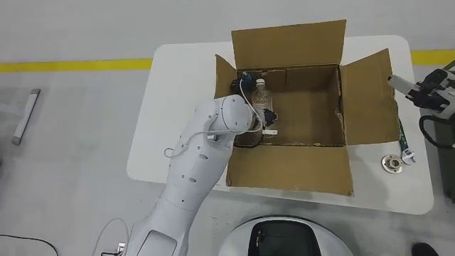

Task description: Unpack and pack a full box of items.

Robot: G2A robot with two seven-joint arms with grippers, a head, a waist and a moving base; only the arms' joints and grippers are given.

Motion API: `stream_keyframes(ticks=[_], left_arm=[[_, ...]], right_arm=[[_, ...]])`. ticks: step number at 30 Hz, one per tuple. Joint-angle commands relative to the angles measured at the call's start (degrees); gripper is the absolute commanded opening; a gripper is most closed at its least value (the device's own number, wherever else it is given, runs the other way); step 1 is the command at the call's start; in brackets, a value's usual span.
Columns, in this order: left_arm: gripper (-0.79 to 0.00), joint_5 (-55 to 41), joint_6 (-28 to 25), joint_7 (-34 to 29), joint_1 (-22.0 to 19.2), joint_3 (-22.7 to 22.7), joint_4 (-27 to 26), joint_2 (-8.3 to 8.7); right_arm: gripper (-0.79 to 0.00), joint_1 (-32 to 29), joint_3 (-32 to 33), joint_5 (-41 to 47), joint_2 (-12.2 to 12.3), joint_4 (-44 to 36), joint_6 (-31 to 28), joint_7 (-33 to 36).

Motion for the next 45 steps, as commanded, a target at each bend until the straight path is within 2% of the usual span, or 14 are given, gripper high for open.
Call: stream_keyframes(ticks=[1, 8, 9, 10, 11, 12, 13, 20, 27, 35, 42, 45], left_arm=[[-0.785, 0.17, 0.42, 0.43, -0.40, 0.69, 2.19, -0.20], [-0.785, 2.79, 1.34, 1.35, -1.71, 1.71, 4.33, -0.47], [-0.739, 2.47, 1.25, 1.26, -1.68, 1.60, 4.31, -0.51], [-0.493, 2.31, 1.19, 1.20, -1.68, 1.51, 4.24, -0.54], [-0.425, 2.41, 1.16, 1.17, -1.69, 1.50, 4.10, -0.56], [-0.320, 2.61, 1.05, 1.06, -1.65, 1.55, 3.98, -0.56], [0.000, 2.71, 1.00, 1.00, -1.58, 1.49, 3.82, -0.56], [0.000, 3.13, 0.90, 0.91, -0.99, 0.55, 2.55, -0.53], [0.000, 3.77, -0.21, -0.20, 0.42, -0.55, -2.38, -0.28], [0.000, 2.26, -3.49, -3.48, 2.85, -3.77, -16.62, 0.45], [0.000, 3.18, -3.79, -3.77, 5.13, -10.43, -28.55, 1.68], [0.000, 4.13, -3.71, -3.41, 5.53, -14.29, -32.41, 2.27]], right_arm=[[0.000, -0.46, 0.18, 0.12, 0.01, -0.16, 0.23, 0.06], [0.000, -1.16, 0.82, 0.90, 0.07, -0.38, 0.13, -0.19], [0.000, -1.15, 0.81, 1.02, 0.09, -0.34, 0.12, -0.17], [0.000, -1.09, 0.74, 1.20, 0.11, -0.38, -0.01, -0.20], [0.000, -1.05, 0.68, 1.24, 0.13, -0.34, -0.06, -0.23], [0.000, -1.02, 0.59, 1.28, 0.15, -0.31, -0.09, -0.23], [0.000, -0.99, 0.50, 1.40, 0.17, -0.28, -0.13, -0.19], [0.000, -0.58, 0.04, 1.74, 0.35, 0.06, -0.39, -0.07], [0.000, -0.10, -0.41, 1.83, 0.54, 0.38, -0.48, 0.14], [0.000, 0.35, -0.87, 2.25, 0.72, 0.87, -0.45, 0.09], [0.000, 0.39, -0.14, -1.13, 1.02, 0.73, 0.68, 0.11], [0.000, -0.05, 0.84, -6.45, 1.55, 0.57, 2.43, 5.03]])
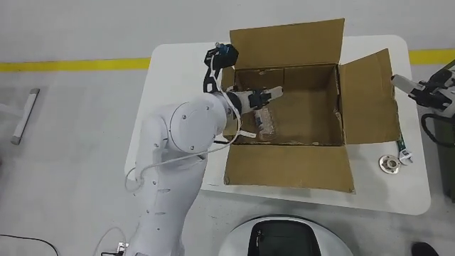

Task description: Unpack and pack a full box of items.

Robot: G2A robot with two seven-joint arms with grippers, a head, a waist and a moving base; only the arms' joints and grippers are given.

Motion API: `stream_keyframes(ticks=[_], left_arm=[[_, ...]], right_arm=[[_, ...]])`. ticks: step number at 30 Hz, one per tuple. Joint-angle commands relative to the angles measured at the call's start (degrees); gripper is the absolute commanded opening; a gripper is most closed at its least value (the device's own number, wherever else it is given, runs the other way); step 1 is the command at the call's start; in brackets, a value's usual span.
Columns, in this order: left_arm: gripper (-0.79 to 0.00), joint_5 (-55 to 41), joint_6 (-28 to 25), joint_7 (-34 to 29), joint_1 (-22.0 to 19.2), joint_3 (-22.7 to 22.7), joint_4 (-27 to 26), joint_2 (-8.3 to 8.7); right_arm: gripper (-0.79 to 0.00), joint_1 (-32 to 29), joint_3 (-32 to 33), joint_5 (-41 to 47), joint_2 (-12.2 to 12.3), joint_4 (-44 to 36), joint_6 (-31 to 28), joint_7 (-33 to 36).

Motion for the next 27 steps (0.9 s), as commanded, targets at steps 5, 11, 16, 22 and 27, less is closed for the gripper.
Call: stream_keyframes(ticks=[5, 11, 16, 22, 27], left_arm=[[0.000, 1.83, -0.06, 1.47, 1.74, -6.19, -5.69, 1.01], [0.000, -1.05, -6.48, -2.50, 3.20, -18.46, -8.20, 2.82], [0.000, -3.93, -6.52, -3.11, 3.97, -18.23, -7.12, 3.23], [0.000, -2.96, -8.03, -3.88, 3.80, -12.09, -3.31, 3.50], [0.000, 3.63, -7.26, -1.43, 4.20, -6.25, -0.58, 3.61]], right_arm=[[0.000, 0.43, 1.64, -9.38, 1.13, -0.16, 2.98, 10.61], [0.000, 0.62, 1.98, -11.09, 1.61, 0.69, 2.82, 14.29], [0.000, 0.04, 1.62, -9.62, 1.55, 0.92, 2.96, 13.02], [0.000, 0.43, -0.03, -7.32, 1.38, 0.35, 2.27, 8.55], [0.000, 1.30, -2.30, -7.61, 1.45, 0.35, 2.71, 7.52]])
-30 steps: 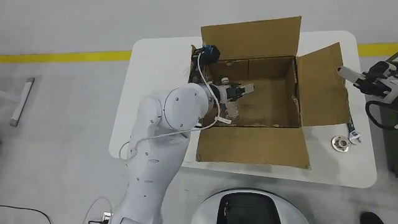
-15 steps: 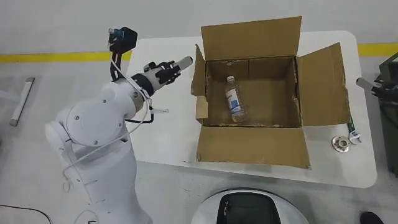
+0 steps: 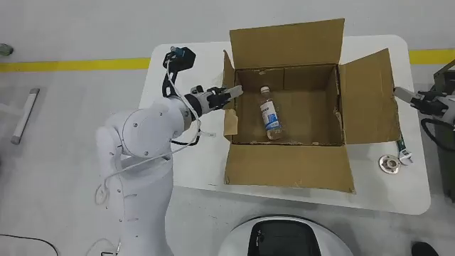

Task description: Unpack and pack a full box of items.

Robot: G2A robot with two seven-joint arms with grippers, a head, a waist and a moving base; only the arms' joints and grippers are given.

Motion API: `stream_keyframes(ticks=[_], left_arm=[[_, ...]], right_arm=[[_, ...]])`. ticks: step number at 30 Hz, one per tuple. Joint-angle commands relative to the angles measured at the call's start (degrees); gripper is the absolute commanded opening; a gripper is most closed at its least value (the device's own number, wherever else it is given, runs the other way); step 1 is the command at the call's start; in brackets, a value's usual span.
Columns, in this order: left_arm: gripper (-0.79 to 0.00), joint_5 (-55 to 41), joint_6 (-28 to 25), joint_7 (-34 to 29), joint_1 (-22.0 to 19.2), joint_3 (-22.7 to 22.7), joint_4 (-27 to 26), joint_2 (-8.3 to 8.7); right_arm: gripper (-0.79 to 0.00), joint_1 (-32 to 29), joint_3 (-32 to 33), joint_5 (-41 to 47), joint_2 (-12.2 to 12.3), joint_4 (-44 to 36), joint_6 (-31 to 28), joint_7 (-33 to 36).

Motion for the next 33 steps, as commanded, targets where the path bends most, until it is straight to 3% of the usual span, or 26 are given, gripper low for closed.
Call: stream_keyframes(ticks=[1, 3, 6, 7, 8, 9, 11, 31, 32, 33], left_arm=[[0.000, 2.50, 0.96, 0.65, 0.08, 1.85, 0.61, 0.02], [0.000, 7.40, 0.78, 1.94, -0.17, 3.47, 1.73, 0.20], [0.000, 7.54, 2.15, 2.59, -0.55, 3.94, 3.38, 0.14], [0.000, 8.35, 2.15, 2.83, -0.69, 3.95, 3.87, 0.20], [0.000, 9.12, 2.09, 3.06, -0.75, 3.86, 4.37, 0.27], [0.000, 9.22, 2.32, 3.17, -0.75, 3.57, 4.80, 0.32], [0.000, 9.85, 2.40, 3.41, -0.76, 2.95, 5.57, 0.46], [0.000, 12.83, 5.53, 3.78, 1.22, -0.44, 7.98, 1.29], [0.000, 12.39, 5.58, 3.69, 1.17, -0.41, 8.15, 1.28], [0.000, 12.12, 5.63, 3.72, 1.08, -0.36, 8.15, 1.27]], right_arm=[[0.000, 0.36, -0.86, -0.12, 0.04, 0.12, 0.06, -0.15], [0.000, 0.68, -1.57, -0.32, 0.09, 0.33, 0.09, -0.19], [0.000, 0.97, -2.67, -1.70, 0.23, 0.91, -0.16, 0.34], [-0.099, 1.14, -3.08, -2.02, 0.25, 1.09, -0.03, 0.38], [-0.409, 1.28, -3.58, -2.25, 0.28, 1.34, 0.00, 0.46], [-0.588, 1.42, -4.05, -2.61, 0.31, 1.60, 0.06, 0.66], [-0.785, 1.79, -5.06, -3.22, 0.36, 2.06, 0.08, 0.92], [-0.785, 5.50, -10.37, -5.56, 0.63, 5.47, 1.10, 3.00], [-0.677, 5.60, -10.37, -5.37, 0.62, 5.50, 1.21, 3.02], [-0.489, 5.79, -10.21, -4.88, 0.61, 5.37, 1.31, 2.88]])
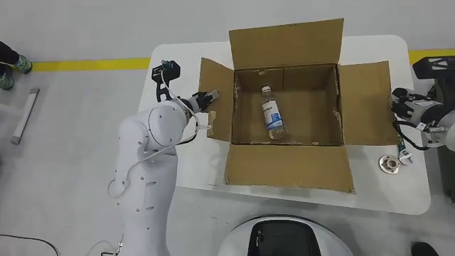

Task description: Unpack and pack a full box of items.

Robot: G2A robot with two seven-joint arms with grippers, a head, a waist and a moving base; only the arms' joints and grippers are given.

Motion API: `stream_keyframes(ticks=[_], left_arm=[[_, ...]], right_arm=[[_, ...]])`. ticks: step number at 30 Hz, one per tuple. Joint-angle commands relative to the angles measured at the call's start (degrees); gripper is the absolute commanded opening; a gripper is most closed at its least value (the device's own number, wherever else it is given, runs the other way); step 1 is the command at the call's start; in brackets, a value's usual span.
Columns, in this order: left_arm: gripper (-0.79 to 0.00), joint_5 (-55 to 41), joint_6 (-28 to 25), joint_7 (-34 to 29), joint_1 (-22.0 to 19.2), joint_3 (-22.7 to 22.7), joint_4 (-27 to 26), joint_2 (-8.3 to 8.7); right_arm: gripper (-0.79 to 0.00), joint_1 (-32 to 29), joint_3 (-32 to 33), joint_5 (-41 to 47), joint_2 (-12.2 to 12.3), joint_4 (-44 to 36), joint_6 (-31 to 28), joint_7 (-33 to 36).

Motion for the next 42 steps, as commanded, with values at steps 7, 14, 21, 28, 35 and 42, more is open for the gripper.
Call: stream_keyframes(ticks=[7, 14, 21, 28, 35, 42], left_arm=[[0.000, -2.05, 0.29, -0.28, -0.75, -0.78, -3.59, 0.10], [0.000, -1.02, 0.75, -0.44, 0.16, -3.52, -8.47, 0.63], [0.000, 0.01, 1.41, -0.77, 1.35, -5.81, -9.53, 1.04], [0.000, 0.01, 1.41, -0.77, 1.35, -5.81, -9.53, 1.04], [0.000, 0.01, 1.41, -0.77, 1.35, -5.81, -9.53, 1.04], [0.000, 0.01, 1.41, -0.77, 1.35, -5.81, -9.53, 1.04]], right_arm=[[0.000, 0.45, 5.27, -4.13, 0.71, -4.38, 1.01, 5.21], [0.000, -2.94, 10.38, -14.90, 1.98, -8.75, -2.71, 20.39], [0.000, -7.18, 11.52, -15.78, 1.98, -9.63, -3.81, 25.14], [0.000, -7.30, 11.40, -15.50, 1.94, -9.52, -3.88, 24.75], [0.000, -9.98, 5.90, -15.67, 1.81, -7.68, -6.29, 24.03], [-0.077, -9.39, -0.28, -17.93, 1.83, -4.62, -8.29, 24.00]])
